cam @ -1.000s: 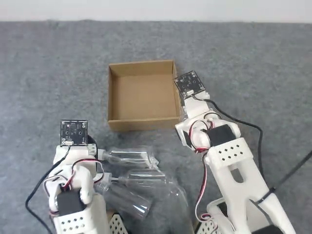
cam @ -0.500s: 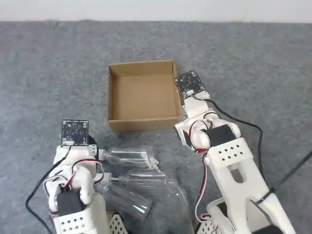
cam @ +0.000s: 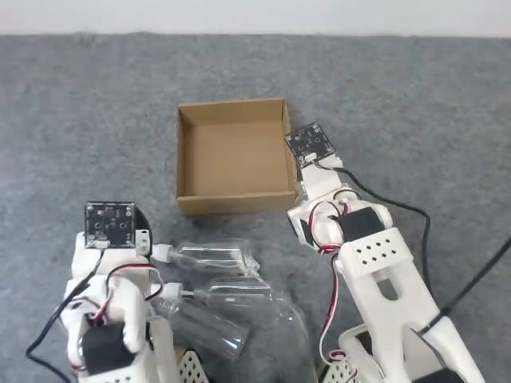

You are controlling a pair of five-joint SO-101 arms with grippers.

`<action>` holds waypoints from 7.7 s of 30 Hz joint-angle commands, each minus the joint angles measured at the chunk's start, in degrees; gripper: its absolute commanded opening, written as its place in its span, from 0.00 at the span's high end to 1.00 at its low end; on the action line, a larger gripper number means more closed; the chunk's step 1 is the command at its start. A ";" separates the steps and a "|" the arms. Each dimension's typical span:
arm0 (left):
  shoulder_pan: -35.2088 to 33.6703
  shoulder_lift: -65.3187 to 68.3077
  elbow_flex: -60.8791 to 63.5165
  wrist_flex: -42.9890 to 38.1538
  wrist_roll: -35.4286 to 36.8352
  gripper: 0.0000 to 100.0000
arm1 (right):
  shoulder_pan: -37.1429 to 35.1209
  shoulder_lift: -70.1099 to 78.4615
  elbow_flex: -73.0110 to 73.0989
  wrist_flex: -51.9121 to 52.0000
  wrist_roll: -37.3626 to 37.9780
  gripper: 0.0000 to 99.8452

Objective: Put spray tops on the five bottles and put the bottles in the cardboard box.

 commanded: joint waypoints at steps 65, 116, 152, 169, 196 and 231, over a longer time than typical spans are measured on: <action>-11.87 53.01 -25.71 5.89 8.35 0.85 | 0.31 -2.24 3.69 -7.16 -0.09 0.91; -13.63 86.07 -26.68 -5.36 7.38 0.83 | 0.31 -2.24 3.96 -7.16 0.00 0.91; -8.00 93.98 -26.77 -8.97 7.30 0.83 | 0.31 -2.24 4.04 -7.16 1.85 0.92; -6.24 99.43 -30.99 -6.86 7.03 0.89 | 0.31 -2.24 4.04 -7.16 1.85 0.92; -5.80 99.43 -35.03 -6.77 7.47 0.99 | 0.31 -2.24 4.04 -7.16 1.93 0.92; -2.99 74.02 -29.14 -2.37 9.93 0.99 | 0.22 -2.86 3.96 -6.81 1.93 0.92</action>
